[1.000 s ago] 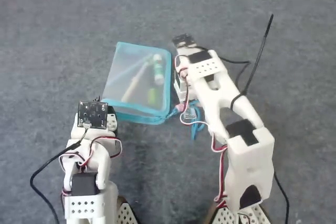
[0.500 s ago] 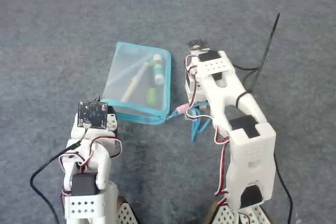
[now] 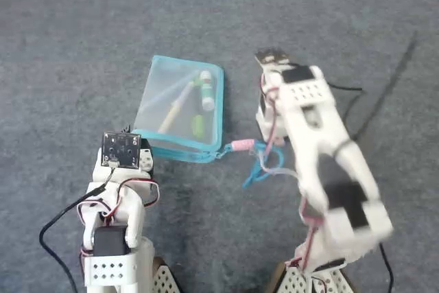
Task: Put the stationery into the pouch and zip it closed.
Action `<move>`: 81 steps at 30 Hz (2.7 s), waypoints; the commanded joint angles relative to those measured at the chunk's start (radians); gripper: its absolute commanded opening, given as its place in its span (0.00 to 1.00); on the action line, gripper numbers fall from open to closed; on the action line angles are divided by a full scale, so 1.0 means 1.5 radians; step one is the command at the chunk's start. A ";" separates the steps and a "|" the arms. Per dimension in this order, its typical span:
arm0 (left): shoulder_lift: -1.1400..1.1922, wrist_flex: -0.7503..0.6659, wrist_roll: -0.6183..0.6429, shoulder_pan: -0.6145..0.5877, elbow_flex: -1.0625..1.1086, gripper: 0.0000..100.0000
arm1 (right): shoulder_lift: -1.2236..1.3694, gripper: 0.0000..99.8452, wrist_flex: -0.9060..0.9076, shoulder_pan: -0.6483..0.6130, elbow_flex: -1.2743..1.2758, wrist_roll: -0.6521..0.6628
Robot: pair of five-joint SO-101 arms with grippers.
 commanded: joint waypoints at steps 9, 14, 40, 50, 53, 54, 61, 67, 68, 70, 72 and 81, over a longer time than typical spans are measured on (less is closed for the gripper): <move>-0.006 -0.003 0.006 -0.004 -0.005 0.01 | -0.344 0.01 -0.100 0.204 0.345 0.199; -0.006 -0.003 0.006 -0.004 -0.005 0.01 | -0.264 0.01 -0.173 0.243 0.343 0.216; -0.007 0.007 0.003 -0.002 -0.005 0.01 | -0.018 0.16 -0.252 0.214 0.311 0.145; -0.007 0.007 0.003 -0.002 -0.005 0.01 | -0.023 0.16 -0.201 0.221 0.310 0.187; -0.007 0.007 0.003 -0.002 -0.005 0.01 | -0.054 0.18 -0.191 0.224 0.314 0.204; -0.007 0.007 0.003 -0.002 -0.005 0.01 | -0.069 0.19 -0.184 0.224 0.322 0.214; -0.007 0.007 0.003 -0.002 -0.005 0.01 | -0.177 0.20 -0.187 0.225 0.387 0.219; -0.007 0.008 0.003 -0.002 -0.005 0.01 | -0.144 0.16 -0.219 0.221 0.388 0.200; -0.007 0.008 0.003 -0.002 -0.005 0.01 | -0.132 0.13 -0.226 0.221 0.388 0.202; -0.007 0.009 0.003 -0.002 -0.005 0.01 | -0.112 0.09 -0.240 0.219 0.388 0.202; -0.007 0.009 0.003 -0.002 -0.005 0.01 | -0.100 0.06 -0.246 0.218 0.383 0.202; -0.007 0.009 0.004 -0.002 -0.005 0.01 | -0.225 0.01 -0.154 0.241 0.350 0.200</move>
